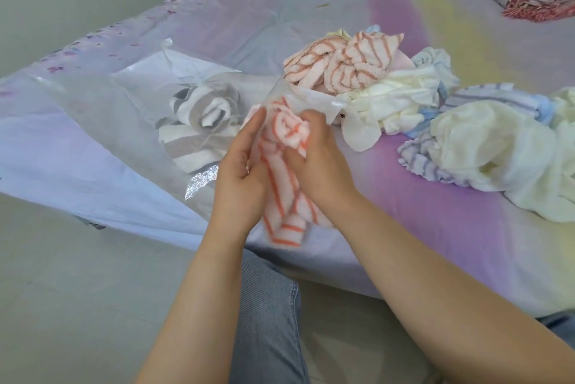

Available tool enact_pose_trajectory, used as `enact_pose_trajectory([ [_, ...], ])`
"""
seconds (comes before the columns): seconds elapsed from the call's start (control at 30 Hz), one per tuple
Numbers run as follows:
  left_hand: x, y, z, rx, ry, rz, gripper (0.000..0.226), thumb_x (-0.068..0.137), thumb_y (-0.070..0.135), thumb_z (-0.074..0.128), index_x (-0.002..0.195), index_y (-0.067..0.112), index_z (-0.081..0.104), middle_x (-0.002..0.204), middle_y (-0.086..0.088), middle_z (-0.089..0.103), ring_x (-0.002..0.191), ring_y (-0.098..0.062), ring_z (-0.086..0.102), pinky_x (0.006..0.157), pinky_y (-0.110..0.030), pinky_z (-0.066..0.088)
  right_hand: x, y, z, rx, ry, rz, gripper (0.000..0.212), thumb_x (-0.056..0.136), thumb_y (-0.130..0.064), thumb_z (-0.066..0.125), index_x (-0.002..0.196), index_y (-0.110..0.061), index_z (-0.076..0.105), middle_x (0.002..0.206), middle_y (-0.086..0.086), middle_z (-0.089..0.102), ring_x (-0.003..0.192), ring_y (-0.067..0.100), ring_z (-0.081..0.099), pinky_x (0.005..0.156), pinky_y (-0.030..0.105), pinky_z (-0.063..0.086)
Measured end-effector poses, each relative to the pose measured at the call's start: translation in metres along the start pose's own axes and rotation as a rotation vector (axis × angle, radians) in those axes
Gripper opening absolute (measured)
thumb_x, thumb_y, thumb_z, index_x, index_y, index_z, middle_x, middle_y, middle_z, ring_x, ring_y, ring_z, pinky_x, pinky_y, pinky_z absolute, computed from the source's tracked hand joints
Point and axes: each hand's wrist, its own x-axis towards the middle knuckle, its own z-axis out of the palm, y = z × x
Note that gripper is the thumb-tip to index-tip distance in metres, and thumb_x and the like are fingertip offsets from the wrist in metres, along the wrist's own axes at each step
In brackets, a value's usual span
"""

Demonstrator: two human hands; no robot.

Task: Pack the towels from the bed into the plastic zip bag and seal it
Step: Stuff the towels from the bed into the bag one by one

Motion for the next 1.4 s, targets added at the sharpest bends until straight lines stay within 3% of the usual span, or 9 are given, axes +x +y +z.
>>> enact_pose_trajectory([
  [0.1, -0.003, 0.002, -0.003, 0.016, 0.002, 0.015, 0.081, 0.068, -0.008, 0.032, 0.128, 0.043, 0.049, 0.143, 0.014, 0.049, 0.136, 0.003, 0.039, 0.115, -0.026, 0.031, 0.011, 0.001, 0.017, -0.173, -0.266, 0.057, 0.071, 0.089, -0.025, 0.048, 0.144, -0.046, 0.008, 0.157, 0.001, -0.003, 0.142, 0.023, 0.021, 0.106, 0.038, 0.03],
  [0.2, -0.004, 0.0, -0.011, -0.012, 0.002, 0.002, 0.083, 0.065, -0.008, 0.031, 0.128, 0.044, 0.05, 0.141, 0.018, 0.051, 0.135, -0.001, 0.042, 0.115, -0.03, 0.033, -0.011, 0.024, 0.03, -0.367, -0.537, 0.058, 0.08, 0.087, -0.051, 0.05, 0.145, -0.048, -0.005, 0.158, -0.003, -0.018, 0.147, 0.024, -0.008, 0.113, 0.044, 0.014],
  [0.37, -0.004, -0.007, -0.017, -0.034, 0.001, -0.032, 0.087, 0.068, -0.01, 0.032, 0.125, 0.052, 0.055, 0.138, 0.024, 0.054, 0.136, -0.004, 0.043, 0.115, -0.042, 0.033, -0.044, 0.038, 0.029, -0.428, -0.126, 0.046, 0.101, 0.055, -0.09, 0.047, 0.14, -0.05, 0.01, 0.157, -0.002, -0.004, 0.143, 0.034, 0.009, 0.112, 0.05, 0.017],
  [0.57, -0.005, -0.001, -0.016, -0.019, -0.022, 0.002, 0.085, 0.068, -0.012, 0.029, 0.131, 0.04, 0.05, 0.143, 0.016, 0.051, 0.135, -0.003, 0.044, 0.117, -0.039, 0.031, -0.015, 0.029, 0.027, -0.652, -0.479, 0.136, 0.074, 0.079, -0.051, 0.061, 0.138, -0.025, 0.024, 0.128, 0.016, 0.047, 0.114, 0.037, 0.051, 0.086, 0.043, 0.044],
  [0.7, -0.006, 0.003, -0.023, -0.062, -0.014, 0.009, 0.087, 0.069, -0.019, 0.028, 0.127, 0.041, 0.053, 0.138, 0.019, 0.055, 0.133, -0.004, 0.047, 0.11, -0.03, 0.04, -0.006, 0.0, 0.044, -0.591, -0.623, 0.06, 0.046, 0.086, -0.042, 0.053, 0.121, -0.017, 0.038, 0.108, 0.009, 0.064, 0.087, 0.029, 0.061, 0.05, 0.027, 0.03],
  [0.87, -0.007, 0.005, -0.037, -0.149, 0.04, -0.004, 0.078, 0.074, -0.016, 0.034, 0.122, 0.04, 0.061, 0.133, 0.019, 0.061, 0.131, -0.011, 0.051, 0.112, -0.035, 0.038, 0.032, -0.035, 0.082, -0.249, -0.408, 0.147, 0.061, 0.093, -0.022, 0.046, 0.145, -0.006, 0.017, 0.133, 0.018, 0.049, 0.114, 0.035, 0.053, 0.084, 0.041, 0.043],
  [1.03, -0.001, 0.01, -0.042, -0.223, 0.057, 0.011, 0.079, 0.071, -0.017, 0.031, 0.122, 0.035, 0.062, 0.133, 0.015, 0.062, 0.127, -0.012, 0.055, 0.099, -0.025, 0.046, 0.046, -0.019, 0.092, -0.396, -0.773, 0.022, 0.047, 0.09, -0.015, 0.047, 0.136, -0.008, 0.044, 0.144, 0.019, 0.035, 0.134, 0.036, 0.032, 0.108, 0.045, 0.029],
  [1.2, 0.006, 0.004, -0.031, -0.248, 0.043, -0.005, 0.072, 0.08, -0.02, 0.033, 0.131, 0.028, 0.053, 0.13, 0.02, 0.06, 0.126, -0.007, 0.055, 0.093, -0.019, 0.047, 0.01, 0.01, 0.053, -0.093, -0.457, -0.128, 0.045, 0.087, -0.009, 0.044, 0.129, -0.026, 0.05, 0.145, -0.001, 0.04, 0.129, 0.016, 0.041, 0.104, 0.035, 0.039],
  [1.4, 0.008, 0.008, -0.006, -0.158, 0.015, -0.009, 0.074, 0.075, -0.016, 0.033, 0.141, 0.017, 0.042, 0.146, 0.0, 0.047, 0.122, 0.003, 0.054, 0.094, -0.017, 0.045, -0.017, 0.052, -0.013, 0.095, 0.025, 0.013, 0.027, 0.088, -0.006, 0.047, 0.094, -0.026, 0.064, 0.091, -0.021, 0.065, 0.086, -0.004, 0.06, 0.071, 0.011, 0.042],
])
